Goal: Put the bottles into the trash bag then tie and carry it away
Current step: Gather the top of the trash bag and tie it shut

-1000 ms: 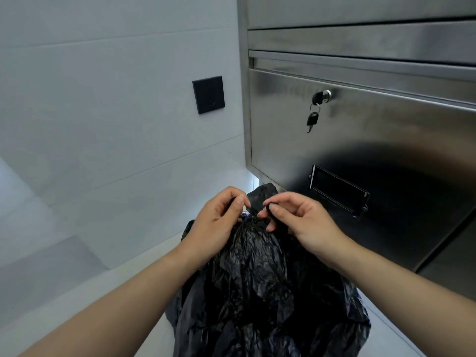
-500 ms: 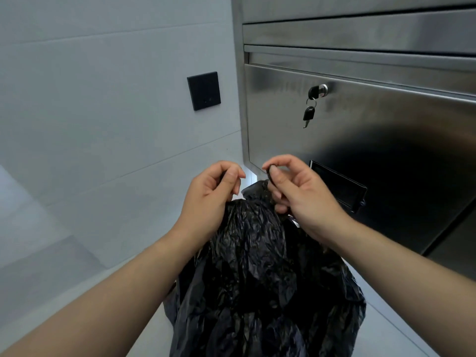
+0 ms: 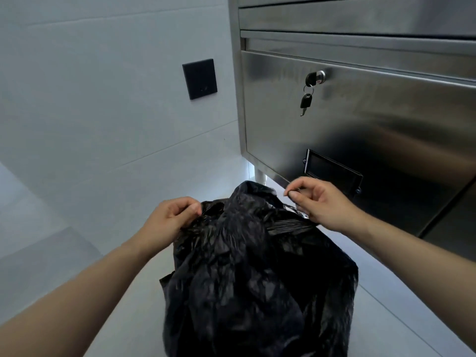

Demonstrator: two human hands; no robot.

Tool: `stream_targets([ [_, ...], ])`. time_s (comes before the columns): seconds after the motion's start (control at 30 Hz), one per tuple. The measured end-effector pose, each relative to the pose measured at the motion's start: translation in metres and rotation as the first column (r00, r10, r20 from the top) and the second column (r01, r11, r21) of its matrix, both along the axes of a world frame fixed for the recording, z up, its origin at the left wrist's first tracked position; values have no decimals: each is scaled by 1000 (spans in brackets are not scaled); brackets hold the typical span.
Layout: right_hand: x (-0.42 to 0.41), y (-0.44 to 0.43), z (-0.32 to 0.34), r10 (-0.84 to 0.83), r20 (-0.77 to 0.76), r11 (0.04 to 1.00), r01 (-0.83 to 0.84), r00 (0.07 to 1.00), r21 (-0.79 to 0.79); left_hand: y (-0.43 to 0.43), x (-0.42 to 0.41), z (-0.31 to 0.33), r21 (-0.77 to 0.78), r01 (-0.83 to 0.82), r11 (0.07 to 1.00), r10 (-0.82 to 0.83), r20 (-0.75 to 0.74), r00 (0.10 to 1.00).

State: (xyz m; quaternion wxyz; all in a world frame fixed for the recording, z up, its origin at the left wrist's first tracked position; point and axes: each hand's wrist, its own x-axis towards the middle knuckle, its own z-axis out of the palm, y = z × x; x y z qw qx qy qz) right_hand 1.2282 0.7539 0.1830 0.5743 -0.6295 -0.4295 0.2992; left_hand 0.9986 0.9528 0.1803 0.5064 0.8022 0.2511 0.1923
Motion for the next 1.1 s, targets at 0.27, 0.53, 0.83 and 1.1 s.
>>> stream_targets([
  [0.27,0,2,2,-92,67,987,82,993,138,-10,12,5,-82,31,996,-25,69,997],
  [0.53,-23,21,15,-82,-80,982,94,993,165,-30,35,15,-46,58,997,-48,190,981],
  [0.83,-29,10,-19,-165,-182,986,162,969,-29,-32,44,1,-86,1,996,19,230,973],
  [1.1,-41,16,2,27,-56,989,-18,998,150,-43,48,1,52,148,988,-155,188,970],
])
